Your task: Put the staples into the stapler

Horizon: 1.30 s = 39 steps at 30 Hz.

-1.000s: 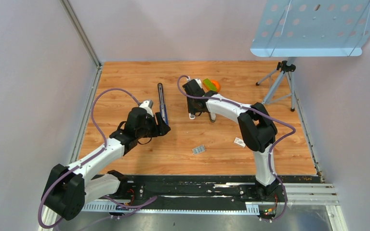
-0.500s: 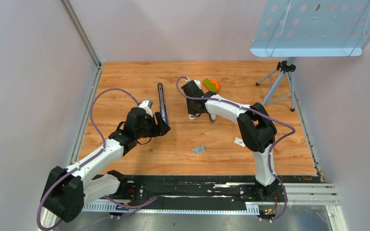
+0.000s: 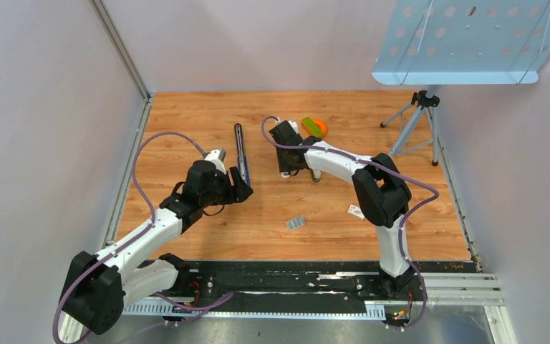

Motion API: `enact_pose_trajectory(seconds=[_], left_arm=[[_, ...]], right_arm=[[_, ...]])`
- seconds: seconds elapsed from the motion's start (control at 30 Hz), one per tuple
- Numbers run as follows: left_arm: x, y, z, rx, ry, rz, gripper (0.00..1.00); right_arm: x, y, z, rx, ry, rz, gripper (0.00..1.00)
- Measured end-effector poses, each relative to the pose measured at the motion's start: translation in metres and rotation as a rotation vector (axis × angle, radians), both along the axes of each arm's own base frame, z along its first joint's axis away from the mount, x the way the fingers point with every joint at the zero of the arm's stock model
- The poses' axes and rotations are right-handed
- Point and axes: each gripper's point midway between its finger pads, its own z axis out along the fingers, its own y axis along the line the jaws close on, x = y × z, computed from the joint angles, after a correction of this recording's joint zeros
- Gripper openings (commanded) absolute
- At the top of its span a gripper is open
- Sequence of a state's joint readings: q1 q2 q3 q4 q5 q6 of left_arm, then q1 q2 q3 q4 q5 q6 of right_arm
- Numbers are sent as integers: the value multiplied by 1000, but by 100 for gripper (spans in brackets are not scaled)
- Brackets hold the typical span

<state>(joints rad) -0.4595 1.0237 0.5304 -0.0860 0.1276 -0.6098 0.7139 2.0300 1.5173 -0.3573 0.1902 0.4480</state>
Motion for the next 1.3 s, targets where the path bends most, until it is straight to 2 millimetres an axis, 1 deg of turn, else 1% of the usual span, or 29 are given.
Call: enact_pose_trajectory(seconds=[0.17, 0.23, 0.3, 0.4, 0.47, 0.53, 0.6, 0.73, 0.87, 0.93, 1.03, 1.13, 1.3], left_arm=[[2, -1, 1, -6, -4, 4, 63], [6, -3, 3, -18, -14, 8, 61], [11, -6, 4, -33, -23, 14, 59], [23, -13, 2, -54, -28, 24, 57], [34, -19, -1, -65, -23, 30, 57], [46, -28, -6, -75, -17, 33, 57], [57, -37, -9, -84, -20, 32, 58], [78, -59, -12, -110, -45, 26, 58], [97, -74, -17, -135, -64, 29, 58], [106, -81, -20, -145, -71, 29, 59], [117, -89, -28, -159, -79, 26, 61], [122, -94, -36, -161, -79, 22, 61], [132, -105, -45, -159, -75, 13, 58]], right_arm=[[-1, -1, 3, -4, 1, 38, 40], [1, -1, 9, 13, -1, 63, 40], [5, -1, 20, 51, -11, 87, 39], [23, -6, 39, 115, -35, 103, 39], [39, -10, 54, 155, -63, 106, 43], [52, -15, 67, 185, -89, 106, 45], [67, -18, 82, 215, -122, 109, 45], [91, -12, 104, 275, -171, 134, 45], [106, 0, 107, 329, -176, 173, 47], [115, 6, 104, 357, -166, 196, 48], [123, 11, 95, 387, -145, 218, 49], [127, 10, 89, 402, -125, 227, 46], [127, 11, 89, 420, -113, 244, 43]])
